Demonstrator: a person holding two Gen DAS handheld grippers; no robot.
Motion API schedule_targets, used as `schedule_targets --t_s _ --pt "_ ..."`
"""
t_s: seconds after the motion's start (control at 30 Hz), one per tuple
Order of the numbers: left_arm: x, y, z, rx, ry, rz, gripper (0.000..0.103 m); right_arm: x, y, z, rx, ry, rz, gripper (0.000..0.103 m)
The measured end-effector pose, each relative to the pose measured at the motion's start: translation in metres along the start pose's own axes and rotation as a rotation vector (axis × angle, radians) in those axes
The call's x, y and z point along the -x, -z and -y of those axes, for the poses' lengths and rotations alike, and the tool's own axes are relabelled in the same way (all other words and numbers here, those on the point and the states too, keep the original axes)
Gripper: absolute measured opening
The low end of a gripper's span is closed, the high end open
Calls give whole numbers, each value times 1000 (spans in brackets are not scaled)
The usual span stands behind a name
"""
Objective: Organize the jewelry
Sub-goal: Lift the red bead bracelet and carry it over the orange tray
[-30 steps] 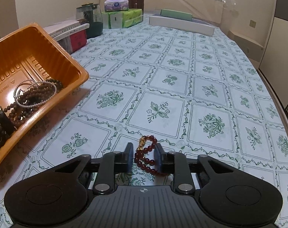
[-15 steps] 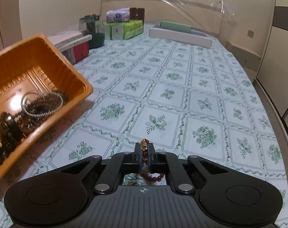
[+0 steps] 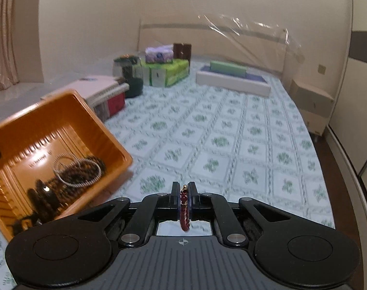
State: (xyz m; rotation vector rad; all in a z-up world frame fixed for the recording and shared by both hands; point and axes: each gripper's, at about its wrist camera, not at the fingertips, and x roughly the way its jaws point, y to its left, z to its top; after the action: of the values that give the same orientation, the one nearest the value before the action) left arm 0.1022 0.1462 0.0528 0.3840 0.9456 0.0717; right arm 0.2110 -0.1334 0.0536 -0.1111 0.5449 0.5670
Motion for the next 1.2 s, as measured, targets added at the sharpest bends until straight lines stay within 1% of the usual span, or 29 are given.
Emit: schedule_targets --t_s 0.3,0.5,0.67,0.97,1.2 --pt "0 1 -1 3 4 3 3 23 -36 -29 66 -101 65 5" --pt "0 1 -1 7 8 3 3 28 -58 -56 93 -186 92 5" --pt "0 1 -2 12 11 5 3 27 -71 -81 115 -269 96 5" --pt "0 2 -2 17 14 7 3 18 -79 -127 193 -374 82 5" --pt "0 2 -3 22 17 10 3 3 -73 -156 231 -426 47 5"
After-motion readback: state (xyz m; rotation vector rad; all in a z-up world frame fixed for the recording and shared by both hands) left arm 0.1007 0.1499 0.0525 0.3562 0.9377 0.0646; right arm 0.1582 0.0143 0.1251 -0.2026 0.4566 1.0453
